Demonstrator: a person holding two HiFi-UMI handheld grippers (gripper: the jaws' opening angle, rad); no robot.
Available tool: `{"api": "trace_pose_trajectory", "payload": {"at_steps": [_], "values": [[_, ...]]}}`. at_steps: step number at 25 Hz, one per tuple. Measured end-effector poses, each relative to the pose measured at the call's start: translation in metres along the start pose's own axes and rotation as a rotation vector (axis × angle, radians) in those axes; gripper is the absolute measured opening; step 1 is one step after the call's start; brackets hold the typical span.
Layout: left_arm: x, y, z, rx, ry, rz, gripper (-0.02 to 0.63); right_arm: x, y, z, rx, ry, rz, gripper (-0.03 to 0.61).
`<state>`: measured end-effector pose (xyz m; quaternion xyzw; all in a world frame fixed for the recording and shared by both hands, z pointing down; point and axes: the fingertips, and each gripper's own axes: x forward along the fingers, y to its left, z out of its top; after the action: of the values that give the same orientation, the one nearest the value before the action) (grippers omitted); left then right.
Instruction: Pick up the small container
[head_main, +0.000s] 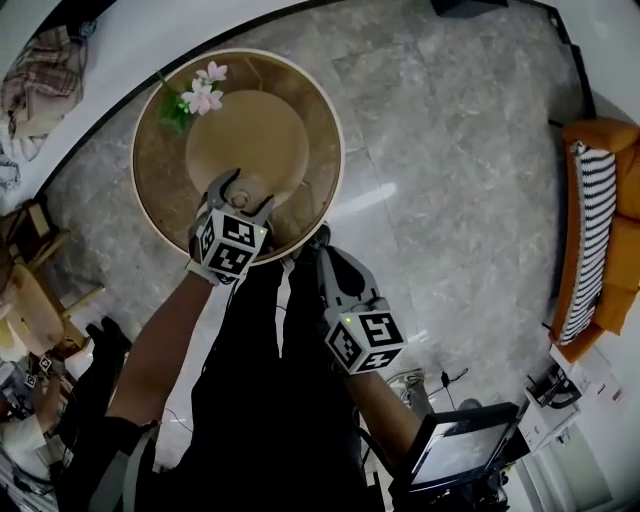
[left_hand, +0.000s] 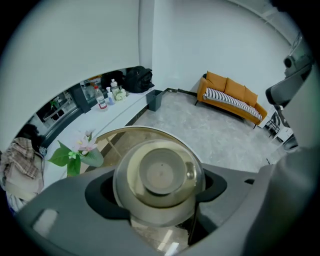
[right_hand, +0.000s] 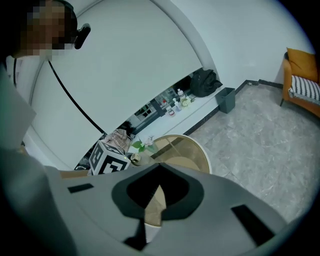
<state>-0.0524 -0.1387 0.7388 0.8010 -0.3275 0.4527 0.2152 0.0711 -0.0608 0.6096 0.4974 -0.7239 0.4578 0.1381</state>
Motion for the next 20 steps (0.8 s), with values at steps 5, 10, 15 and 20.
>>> {"api": "trace_pose_trajectory", "payload": {"at_steps": [5, 10, 15, 20], "values": [[-0.048, -0.011, 0.011, 0.053, -0.011, -0.016, 0.337, -0.023, 0.030, 0.016, -0.051, -0.021, 0.036, -0.005], [-0.088, -0.017, 0.024, -0.010, -0.032, -0.022, 0.337, -0.044, 0.050, 0.035, -0.068, -0.079, 0.061, -0.005], [-0.123, -0.035, 0.034, -0.064, -0.065, -0.038, 0.337, -0.063, 0.064, 0.045, -0.086, -0.106, 0.078, -0.005], [-0.156, -0.053, 0.042, -0.040, -0.096, -0.046, 0.337, -0.081, 0.071, 0.052, -0.101, -0.122, 0.082, -0.005]]}}
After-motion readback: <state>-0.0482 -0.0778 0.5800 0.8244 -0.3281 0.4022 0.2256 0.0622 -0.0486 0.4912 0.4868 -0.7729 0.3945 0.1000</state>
